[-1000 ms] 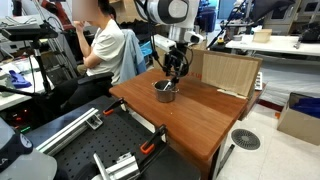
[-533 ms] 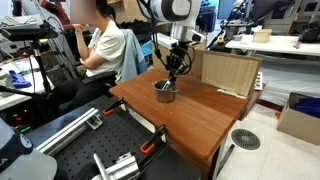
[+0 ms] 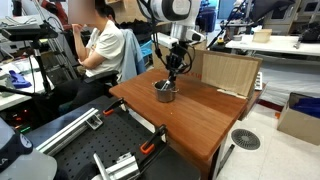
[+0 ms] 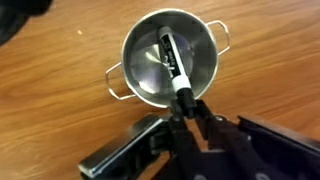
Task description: Take the marker from the silver pot and place it on the table
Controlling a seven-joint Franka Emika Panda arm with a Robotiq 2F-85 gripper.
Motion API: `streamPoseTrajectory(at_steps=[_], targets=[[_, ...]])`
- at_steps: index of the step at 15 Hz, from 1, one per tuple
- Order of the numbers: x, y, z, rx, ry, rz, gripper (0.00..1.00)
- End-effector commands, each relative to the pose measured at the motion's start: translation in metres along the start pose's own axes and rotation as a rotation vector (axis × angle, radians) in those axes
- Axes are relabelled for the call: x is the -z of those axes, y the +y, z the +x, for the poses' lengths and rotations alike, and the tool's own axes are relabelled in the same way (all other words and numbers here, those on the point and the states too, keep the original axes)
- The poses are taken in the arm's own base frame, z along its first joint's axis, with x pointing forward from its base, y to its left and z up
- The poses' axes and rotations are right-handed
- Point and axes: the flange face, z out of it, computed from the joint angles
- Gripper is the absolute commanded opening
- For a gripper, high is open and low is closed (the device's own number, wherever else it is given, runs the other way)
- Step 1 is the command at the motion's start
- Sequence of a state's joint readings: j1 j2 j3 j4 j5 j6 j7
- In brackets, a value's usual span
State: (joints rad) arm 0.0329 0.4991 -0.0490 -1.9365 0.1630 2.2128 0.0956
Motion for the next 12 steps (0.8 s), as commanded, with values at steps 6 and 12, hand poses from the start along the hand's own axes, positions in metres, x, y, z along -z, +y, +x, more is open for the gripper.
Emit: streamPoseTrajectory(at_steps=[6,12], targets=[[0.035,-0.032,-0.036,0.135,0.036,0.036,0.05],[0.036,-0.060,-0.085,0.248,0.085,0.015,0.05]])
